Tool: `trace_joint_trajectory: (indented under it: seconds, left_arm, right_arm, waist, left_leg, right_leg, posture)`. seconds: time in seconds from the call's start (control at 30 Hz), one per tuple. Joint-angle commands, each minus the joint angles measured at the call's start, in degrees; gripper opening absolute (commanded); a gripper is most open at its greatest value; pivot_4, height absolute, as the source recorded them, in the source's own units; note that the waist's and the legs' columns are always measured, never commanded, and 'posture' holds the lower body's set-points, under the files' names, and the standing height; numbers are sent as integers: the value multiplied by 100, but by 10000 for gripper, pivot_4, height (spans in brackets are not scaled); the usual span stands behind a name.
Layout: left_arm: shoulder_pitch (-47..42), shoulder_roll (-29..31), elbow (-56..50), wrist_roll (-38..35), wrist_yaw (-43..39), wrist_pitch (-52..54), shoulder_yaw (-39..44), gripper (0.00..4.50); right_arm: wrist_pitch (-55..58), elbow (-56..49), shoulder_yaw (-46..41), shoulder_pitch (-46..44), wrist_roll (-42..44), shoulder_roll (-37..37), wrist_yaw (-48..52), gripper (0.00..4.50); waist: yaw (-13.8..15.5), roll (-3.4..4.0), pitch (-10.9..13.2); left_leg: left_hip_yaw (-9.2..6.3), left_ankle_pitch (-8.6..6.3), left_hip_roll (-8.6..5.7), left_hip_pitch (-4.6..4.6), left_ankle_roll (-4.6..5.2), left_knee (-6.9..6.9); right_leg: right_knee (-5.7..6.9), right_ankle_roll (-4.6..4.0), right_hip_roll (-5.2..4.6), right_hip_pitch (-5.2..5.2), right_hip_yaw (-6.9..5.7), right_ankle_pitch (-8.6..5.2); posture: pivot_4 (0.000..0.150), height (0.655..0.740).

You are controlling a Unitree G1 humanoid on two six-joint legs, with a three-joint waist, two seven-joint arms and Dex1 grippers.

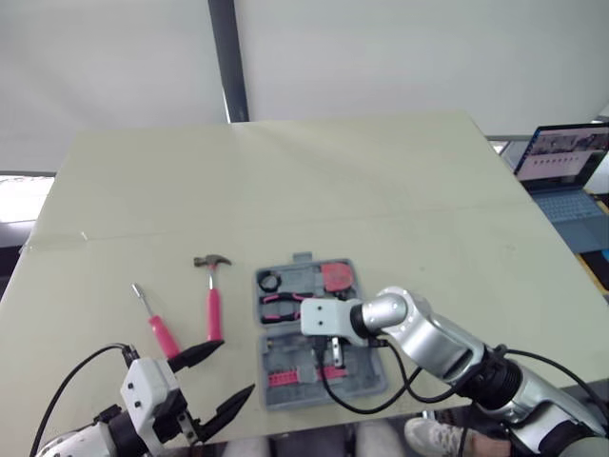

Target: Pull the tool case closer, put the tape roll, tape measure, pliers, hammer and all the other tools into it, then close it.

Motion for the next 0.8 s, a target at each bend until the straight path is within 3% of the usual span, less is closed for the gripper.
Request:
trace_joint_trajectory:
  seconds: [0.03,0.23,0.4,0.53,0.6,0.73,0.8]
  left_arm:
    - [-257,101,-316,-147,177,288,-87,45000]
    - [-529,147,-536,-353,571,905,15,45000]
    - [-367,158,-493,-573,731,1355,243,45000]
    - [-349,0,-77,-346,694,1019,388,45000]
    - [-282,-97,181,-189,601,736,356,45000]
    - [-69,-195,606,13,317,255,273,45000]
    - [4,-243,868,88,231,24,307,45000]
  right_arm:
    - [548,-194,-694,301,756,276,89,628]
    - [1642,-1310,-2430,572,2169,292,79,628]
    - [1374,-1356,-3737,1164,2549,-208,-24,628]
    - [1000,-961,-4665,2187,2774,-1221,488,11814]
    - [709,-690,-4974,2591,2825,-1447,570,23368]
    - [169,-265,-5185,3095,2720,-1614,528,41615]
    - [-43,-125,-5337,3331,2728,-1603,469,44230]
  waist:
    - [-4,5,3]
    - [2,47,39]
    - [67,46,44]
    - [218,44,62]
    - [255,44,62]
    - [236,45,63]
    - [251,46,65]
  left_leg:
    - [1,0,0,-1,0,1]
    - [-6,0,-1,-19,0,2]
    - [-4,0,-2,-15,1,1]
    - [3,-2,-4,-16,4,6]
    - [12,-2,-3,-11,4,6]
    - [25,-2,-1,-3,4,3]
    - [27,-2,-1,-3,4,3]
  right_leg:
    - [-1,0,0,0,1,0]
    - [-2,1,-1,-12,-3,1]
    - [-3,1,0,-8,-3,1]
    - [-11,3,-1,-5,3,2]
    - [-14,3,0,-2,6,2]
    - [-8,3,1,-5,18,1]
    - [-9,3,1,-6,19,2]
  posture:
    - [1500,7360]
    - [1500,7360]
    - [1500,7360]
    - [1500,7360]
    - [1500,7360]
    - [1500,7360]
    - [1500,7360]
